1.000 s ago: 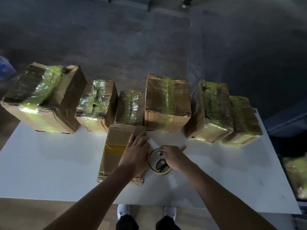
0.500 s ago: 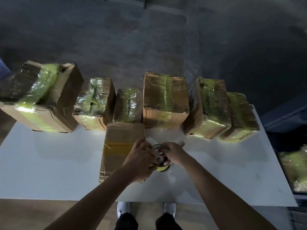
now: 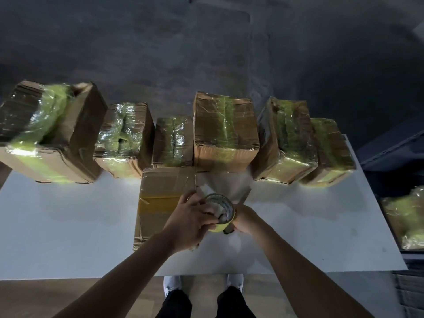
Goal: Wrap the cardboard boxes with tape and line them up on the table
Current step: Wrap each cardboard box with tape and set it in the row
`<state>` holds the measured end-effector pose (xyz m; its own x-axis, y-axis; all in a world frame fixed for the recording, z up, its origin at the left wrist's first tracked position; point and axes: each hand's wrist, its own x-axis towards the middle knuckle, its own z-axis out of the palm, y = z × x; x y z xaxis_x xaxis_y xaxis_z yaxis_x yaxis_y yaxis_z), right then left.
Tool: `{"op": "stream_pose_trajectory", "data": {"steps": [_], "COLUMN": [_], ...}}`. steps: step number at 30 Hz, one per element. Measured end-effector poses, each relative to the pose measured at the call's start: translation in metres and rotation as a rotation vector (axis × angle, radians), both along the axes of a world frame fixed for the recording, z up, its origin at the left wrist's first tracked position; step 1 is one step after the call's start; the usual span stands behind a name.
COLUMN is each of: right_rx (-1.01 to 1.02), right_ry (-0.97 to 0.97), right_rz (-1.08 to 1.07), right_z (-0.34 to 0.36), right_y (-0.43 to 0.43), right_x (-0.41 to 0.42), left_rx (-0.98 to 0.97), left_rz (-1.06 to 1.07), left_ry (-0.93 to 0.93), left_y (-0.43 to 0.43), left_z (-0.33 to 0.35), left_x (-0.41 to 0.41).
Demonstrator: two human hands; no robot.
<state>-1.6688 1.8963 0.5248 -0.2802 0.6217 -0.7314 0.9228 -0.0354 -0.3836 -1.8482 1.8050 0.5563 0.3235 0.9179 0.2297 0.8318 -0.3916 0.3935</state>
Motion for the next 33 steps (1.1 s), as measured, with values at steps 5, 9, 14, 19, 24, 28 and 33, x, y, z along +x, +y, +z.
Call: {"op": "stream_pose_trajectory", "data": {"steps": [5, 9, 14, 19, 24, 28, 33], "right_rx": [0.243, 0.353, 0.319, 0.289, 0.144, 0.18, 0.219], "right_ry": [-0.195, -0.311, -0.368, -0.36, -0.24, -0.263, -0.292], "right_rz": [0.181, 0.211, 0.065, 0.154, 0.211, 0.356, 0.485], "right_z": [-0.003, -0.01, -0.009, -0.003, 0.039, 0.078, 0.109], "right_y": [-0.008, -0.02, -0.016, -0.002, 0.03, 0.056, 0.072], "right_x": [0.011, 0.014, 0.018, 0.019, 0.023, 0.018, 0.008], "left_rx": [0.031, -0.018, -0.02, 0.0, -0.003, -0.026, -0.098], "left_rz": [-0.018, -0.047, -0.068, -0.074, -0.084, -0.103, -0.13], "left_ry": [-0.007, -0.027, -0.031, -0.04, -0.049, -0.009, 0.155], "left_y": [-0.001, 0.001, 0.0, -0.001, 0.003, 0.005, 0.003], "left_z": [-0.001, 0.002, 0.004, 0.001, -0.001, 0.002, 0.001], "left_x": [-0.002, -0.002, -0.002, -0.004, -0.003, -0.001, 0.002]}}
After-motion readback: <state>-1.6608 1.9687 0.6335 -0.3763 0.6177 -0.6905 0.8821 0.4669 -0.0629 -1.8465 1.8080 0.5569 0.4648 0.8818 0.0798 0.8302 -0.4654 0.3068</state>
